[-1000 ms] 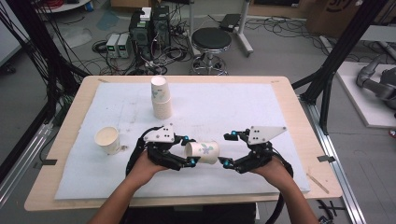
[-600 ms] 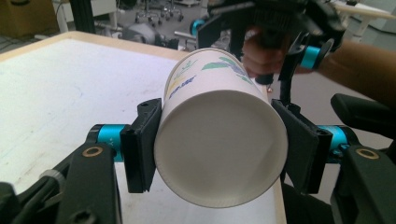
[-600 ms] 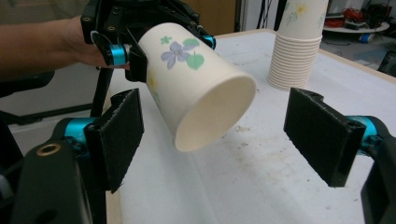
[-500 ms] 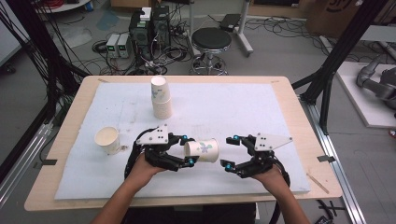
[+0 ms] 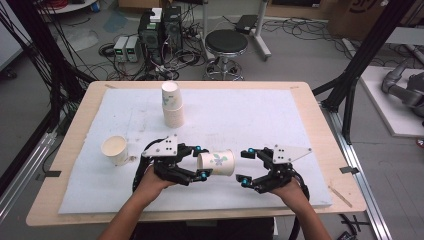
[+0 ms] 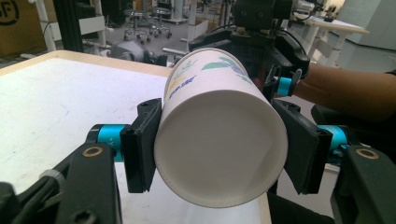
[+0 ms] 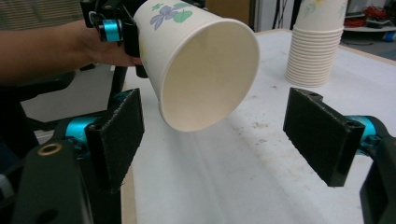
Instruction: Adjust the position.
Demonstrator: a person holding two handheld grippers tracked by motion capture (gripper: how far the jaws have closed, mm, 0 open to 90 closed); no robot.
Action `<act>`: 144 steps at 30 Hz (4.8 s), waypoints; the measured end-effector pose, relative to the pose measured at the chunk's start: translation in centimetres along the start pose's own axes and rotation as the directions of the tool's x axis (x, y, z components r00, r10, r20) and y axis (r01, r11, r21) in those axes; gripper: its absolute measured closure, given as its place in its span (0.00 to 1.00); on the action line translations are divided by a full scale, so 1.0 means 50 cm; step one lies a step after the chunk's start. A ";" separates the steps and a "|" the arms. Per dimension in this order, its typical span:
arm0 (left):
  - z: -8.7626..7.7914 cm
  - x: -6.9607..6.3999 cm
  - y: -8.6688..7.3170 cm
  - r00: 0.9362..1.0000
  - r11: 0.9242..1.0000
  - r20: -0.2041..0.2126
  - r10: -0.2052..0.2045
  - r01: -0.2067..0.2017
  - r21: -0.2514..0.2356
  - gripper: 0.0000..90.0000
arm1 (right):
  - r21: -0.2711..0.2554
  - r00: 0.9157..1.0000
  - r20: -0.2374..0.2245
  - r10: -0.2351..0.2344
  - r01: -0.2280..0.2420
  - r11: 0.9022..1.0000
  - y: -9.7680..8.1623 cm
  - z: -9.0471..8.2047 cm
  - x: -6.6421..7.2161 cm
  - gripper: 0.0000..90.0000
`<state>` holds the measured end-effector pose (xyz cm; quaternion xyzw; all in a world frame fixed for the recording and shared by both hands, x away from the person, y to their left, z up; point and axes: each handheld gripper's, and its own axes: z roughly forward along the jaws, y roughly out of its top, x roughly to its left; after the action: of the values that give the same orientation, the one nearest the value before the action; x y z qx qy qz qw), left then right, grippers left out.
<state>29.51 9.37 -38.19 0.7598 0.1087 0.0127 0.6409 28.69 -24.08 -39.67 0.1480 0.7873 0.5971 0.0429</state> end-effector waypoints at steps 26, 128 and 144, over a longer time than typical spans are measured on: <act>0.016 -0.012 0.003 0.995 1.000 0.098 0.012 -0.009 -0.025 0.41 | 0.007 0.995 -0.095 -0.020 0.020 1.000 0.002 0.024 0.009 0.23; 0.093 -0.003 0.027 0.993 0.874 0.013 0.116 -0.108 0.473 0.22 | 0.663 0.935 -0.187 -0.301 0.346 0.664 0.169 0.118 0.013 0.35; 0.108 -0.002 0.025 0.991 0.857 0.037 0.128 -0.129 0.499 0.34 | 0.684 0.933 -0.202 -0.297 0.351 0.639 0.170 0.127 0.023 0.35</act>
<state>30.44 3.92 -37.91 0.9054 0.0565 0.0259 0.4200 30.68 -15.80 -33.25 -0.0116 0.9702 0.2343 0.0609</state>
